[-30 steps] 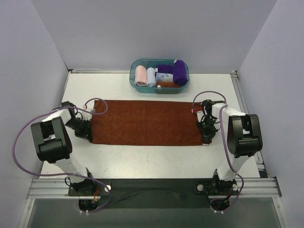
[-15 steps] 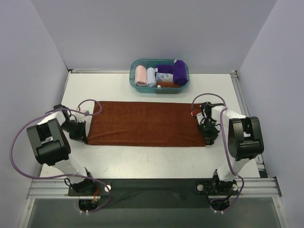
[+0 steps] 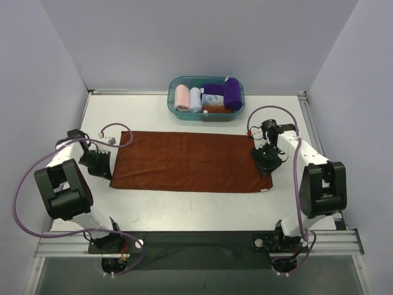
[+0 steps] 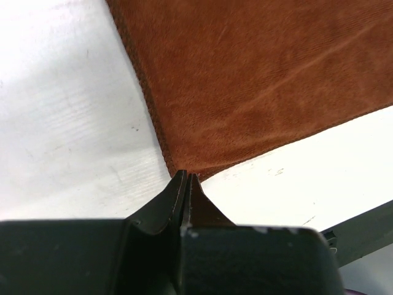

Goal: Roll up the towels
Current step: Flatten the towel, then fold the towel

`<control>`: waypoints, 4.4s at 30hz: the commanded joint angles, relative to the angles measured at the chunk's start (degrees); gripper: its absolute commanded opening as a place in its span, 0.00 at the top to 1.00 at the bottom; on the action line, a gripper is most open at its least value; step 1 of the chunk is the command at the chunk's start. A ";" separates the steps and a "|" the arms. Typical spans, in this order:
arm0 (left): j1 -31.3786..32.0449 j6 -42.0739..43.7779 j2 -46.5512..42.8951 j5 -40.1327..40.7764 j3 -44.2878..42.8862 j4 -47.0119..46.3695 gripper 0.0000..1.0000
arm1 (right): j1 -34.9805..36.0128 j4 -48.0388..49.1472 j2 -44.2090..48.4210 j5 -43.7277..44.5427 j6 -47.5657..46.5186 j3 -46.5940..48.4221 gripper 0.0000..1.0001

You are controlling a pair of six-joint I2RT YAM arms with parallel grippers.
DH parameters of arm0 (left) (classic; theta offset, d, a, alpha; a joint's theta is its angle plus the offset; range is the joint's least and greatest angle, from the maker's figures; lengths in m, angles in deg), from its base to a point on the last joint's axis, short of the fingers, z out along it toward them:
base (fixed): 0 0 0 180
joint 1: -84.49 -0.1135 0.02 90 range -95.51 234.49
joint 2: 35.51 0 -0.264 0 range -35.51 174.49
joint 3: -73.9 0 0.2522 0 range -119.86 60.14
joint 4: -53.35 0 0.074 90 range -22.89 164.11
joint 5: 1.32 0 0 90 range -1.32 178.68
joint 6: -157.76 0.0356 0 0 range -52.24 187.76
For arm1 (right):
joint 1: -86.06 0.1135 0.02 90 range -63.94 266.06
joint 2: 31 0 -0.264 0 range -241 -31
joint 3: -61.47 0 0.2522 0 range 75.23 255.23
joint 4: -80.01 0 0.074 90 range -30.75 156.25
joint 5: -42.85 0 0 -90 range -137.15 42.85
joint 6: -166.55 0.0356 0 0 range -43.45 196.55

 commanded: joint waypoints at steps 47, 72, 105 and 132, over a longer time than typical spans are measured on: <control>3.23 -4.66 9.00 -18.47 -24.44 -7.12 0.51 | -13.02 -7.40 -16.28 -11.72 -2.83 30.38 0.50; 10.09 -12.67 38.63 -9.86 -46.78 -14.44 0.47 | -13.11 -5.82 -44.88 -8.20 2.80 56.15 0.66; 10.00 -13.54 37.49 -12.32 -49.85 -11.80 1.00 | -13.72 -5.82 -41.46 -10.84 2.19 57.99 1.00; 0.87 4.02 17.55 -22.34 -36.25 5.07 1.00 | -16.01 -11.88 -22.39 -12.77 -4.49 39.66 1.00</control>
